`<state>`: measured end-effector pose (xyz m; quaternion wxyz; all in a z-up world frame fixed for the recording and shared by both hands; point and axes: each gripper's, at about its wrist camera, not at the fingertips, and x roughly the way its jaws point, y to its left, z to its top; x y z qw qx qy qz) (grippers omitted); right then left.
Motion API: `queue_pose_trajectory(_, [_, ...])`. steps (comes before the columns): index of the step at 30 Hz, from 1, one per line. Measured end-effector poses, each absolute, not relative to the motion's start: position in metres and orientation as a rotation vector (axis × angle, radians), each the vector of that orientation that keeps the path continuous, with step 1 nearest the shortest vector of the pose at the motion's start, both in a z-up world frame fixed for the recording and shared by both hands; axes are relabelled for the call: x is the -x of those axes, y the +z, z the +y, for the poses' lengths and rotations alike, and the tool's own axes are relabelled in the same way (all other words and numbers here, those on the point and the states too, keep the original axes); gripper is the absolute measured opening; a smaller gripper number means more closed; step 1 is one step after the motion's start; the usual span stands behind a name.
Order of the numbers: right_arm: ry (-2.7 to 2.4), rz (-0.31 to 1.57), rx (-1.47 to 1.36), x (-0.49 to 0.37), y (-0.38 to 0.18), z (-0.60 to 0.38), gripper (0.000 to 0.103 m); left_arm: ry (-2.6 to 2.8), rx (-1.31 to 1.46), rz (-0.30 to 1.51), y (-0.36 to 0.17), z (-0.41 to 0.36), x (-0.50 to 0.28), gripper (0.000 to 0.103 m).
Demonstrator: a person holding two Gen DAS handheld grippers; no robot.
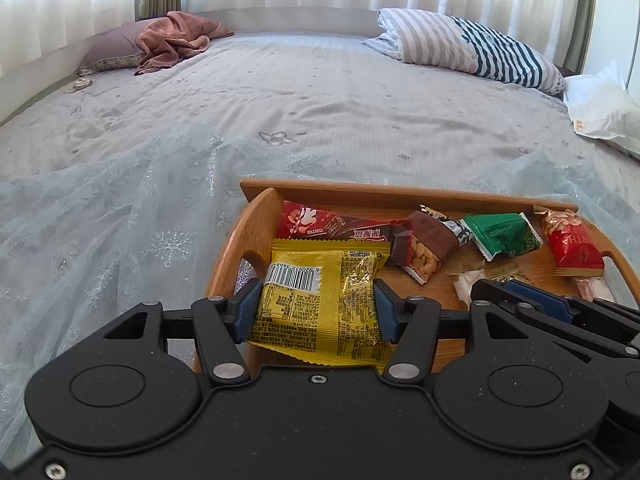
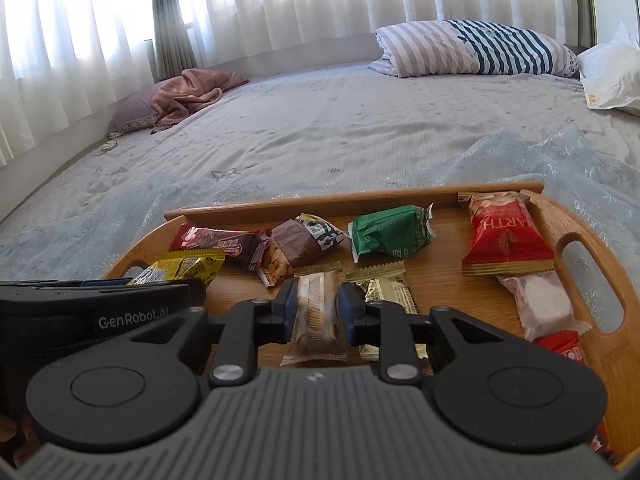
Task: Organize snacks
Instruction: 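Lower both packets onto the tray and open both grippers, then withdraw both tools from the tray toward the last two snacks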
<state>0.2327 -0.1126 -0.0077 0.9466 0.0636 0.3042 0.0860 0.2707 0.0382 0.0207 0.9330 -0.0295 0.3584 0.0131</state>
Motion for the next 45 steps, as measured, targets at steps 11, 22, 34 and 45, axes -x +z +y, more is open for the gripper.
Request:
queue_pose_trajectory(11, [0.168, 0.557, -0.086, -0.197, 0.02, -0.135, 0.059, -0.01, 0.033, 0.65, 0.055, 0.029, -0.228, 0.081])
queue_pose_trajectory(22, [0.174, 0.52, -0.065, -0.147, 0.029, -0.163, 0.077, -0.091, 0.056, 0.633, 0.066, 0.016, -0.16, 0.088])
queue_pose_trajectory(34, [0.208, 0.486, -0.044, -0.087, 0.012, -0.195, 0.089, -0.15, 0.008, 0.661, 0.066, -0.007, -0.108, 0.093])
queue_pose_trajectory(45, [0.241, 0.505, 0.025, -0.052, -0.014, -0.216, 0.09, -0.216, -0.021, 0.756, 0.049, -0.025, -0.089, 0.093])
